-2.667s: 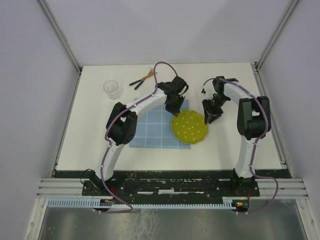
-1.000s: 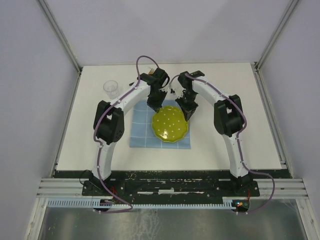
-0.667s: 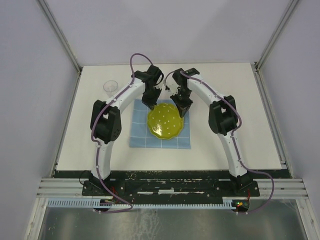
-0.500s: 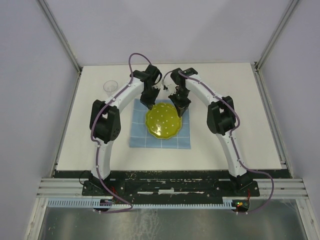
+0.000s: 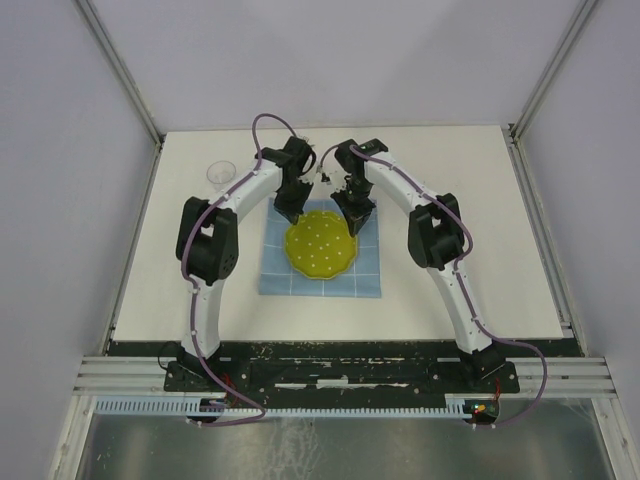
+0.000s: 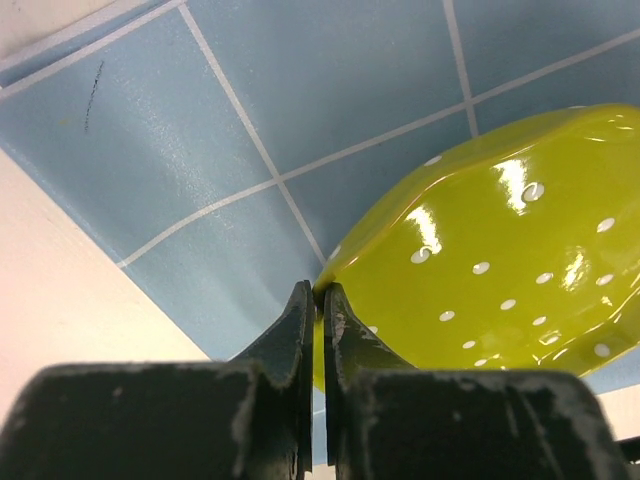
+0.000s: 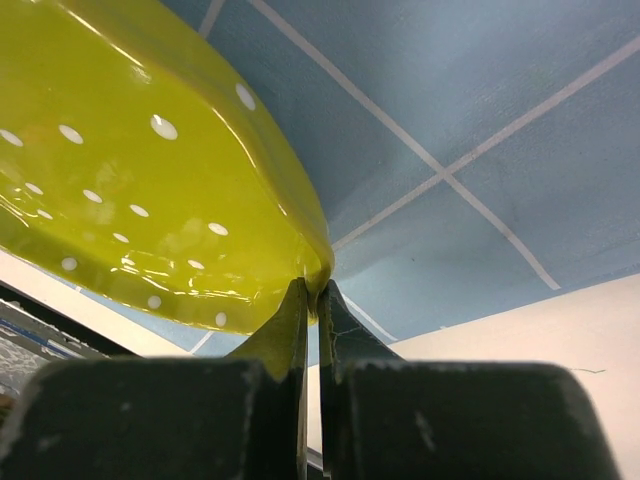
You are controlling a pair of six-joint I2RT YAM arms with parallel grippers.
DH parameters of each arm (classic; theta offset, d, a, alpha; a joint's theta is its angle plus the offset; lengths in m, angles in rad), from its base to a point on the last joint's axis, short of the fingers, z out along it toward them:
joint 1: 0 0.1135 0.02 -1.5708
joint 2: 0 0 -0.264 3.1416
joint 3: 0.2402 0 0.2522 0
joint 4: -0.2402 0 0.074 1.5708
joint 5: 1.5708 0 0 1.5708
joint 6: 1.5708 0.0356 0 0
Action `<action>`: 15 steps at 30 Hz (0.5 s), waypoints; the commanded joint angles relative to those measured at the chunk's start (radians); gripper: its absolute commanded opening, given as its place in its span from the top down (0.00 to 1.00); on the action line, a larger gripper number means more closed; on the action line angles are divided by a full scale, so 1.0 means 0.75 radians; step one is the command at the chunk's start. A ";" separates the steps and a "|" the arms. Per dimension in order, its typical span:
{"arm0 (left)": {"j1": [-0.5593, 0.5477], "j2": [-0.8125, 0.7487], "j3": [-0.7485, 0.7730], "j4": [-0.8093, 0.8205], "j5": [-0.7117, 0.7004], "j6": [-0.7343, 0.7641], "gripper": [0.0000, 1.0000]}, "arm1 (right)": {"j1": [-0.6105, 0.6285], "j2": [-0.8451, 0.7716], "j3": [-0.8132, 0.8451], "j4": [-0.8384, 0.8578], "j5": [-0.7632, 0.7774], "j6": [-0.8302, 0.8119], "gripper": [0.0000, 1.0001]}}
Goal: Set the dinner table for one person
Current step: Place the plate on the napkin.
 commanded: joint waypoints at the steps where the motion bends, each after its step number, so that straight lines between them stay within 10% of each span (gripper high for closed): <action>1: -0.009 -0.002 -0.024 0.160 0.066 0.052 0.97 | 0.077 -0.011 0.063 0.147 -0.126 0.007 0.98; 15: 0.023 0.078 -0.044 0.277 0.037 0.082 0.97 | 0.096 0.007 0.024 0.184 -0.042 -0.032 0.98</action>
